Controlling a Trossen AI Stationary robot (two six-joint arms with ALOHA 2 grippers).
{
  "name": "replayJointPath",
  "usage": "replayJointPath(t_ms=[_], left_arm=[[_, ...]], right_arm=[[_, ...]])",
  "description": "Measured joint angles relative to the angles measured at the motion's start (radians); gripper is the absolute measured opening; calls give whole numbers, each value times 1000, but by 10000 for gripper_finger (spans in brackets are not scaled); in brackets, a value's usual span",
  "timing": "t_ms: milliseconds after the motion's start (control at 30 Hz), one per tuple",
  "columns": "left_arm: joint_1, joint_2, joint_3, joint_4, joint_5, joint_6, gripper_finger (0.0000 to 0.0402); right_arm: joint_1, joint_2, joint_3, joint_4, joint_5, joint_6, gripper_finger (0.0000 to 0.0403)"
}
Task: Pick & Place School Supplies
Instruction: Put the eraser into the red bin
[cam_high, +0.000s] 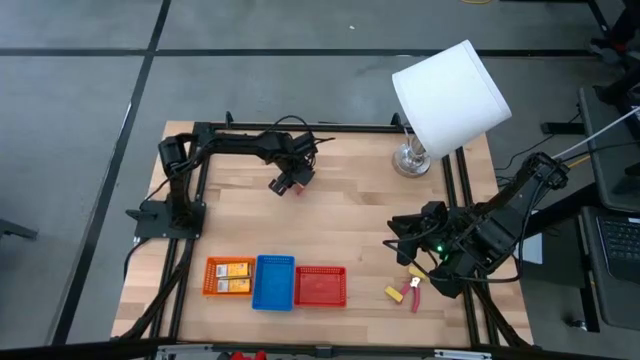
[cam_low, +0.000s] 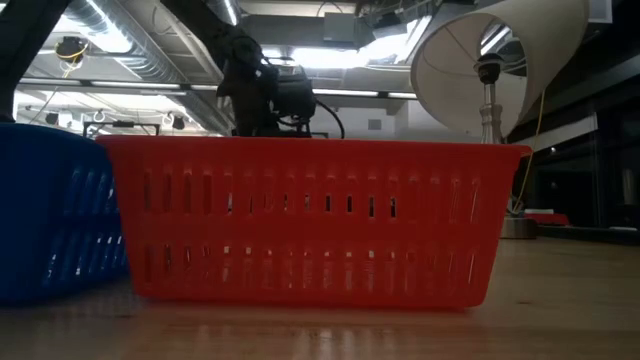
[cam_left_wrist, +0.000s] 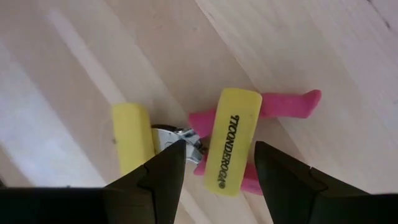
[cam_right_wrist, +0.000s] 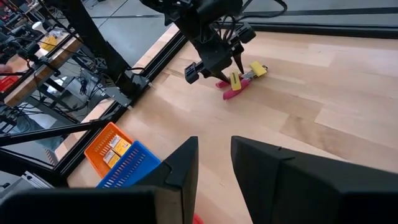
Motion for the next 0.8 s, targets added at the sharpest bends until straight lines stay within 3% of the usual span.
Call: replayJointPath(t_ms=[267, 567, 800], left_arm=[[0, 35, -2, 0, 0, -19, 179], [0, 35, -1, -3, -13, -98, 76], [-4, 5, -1, -30, -18, -163, 70]], right_arm=[[0, 0, 0, 2, 0, 16, 98], [0, 0, 0, 4, 0, 15, 98], [0, 0, 0, 4, 4, 12, 98]])
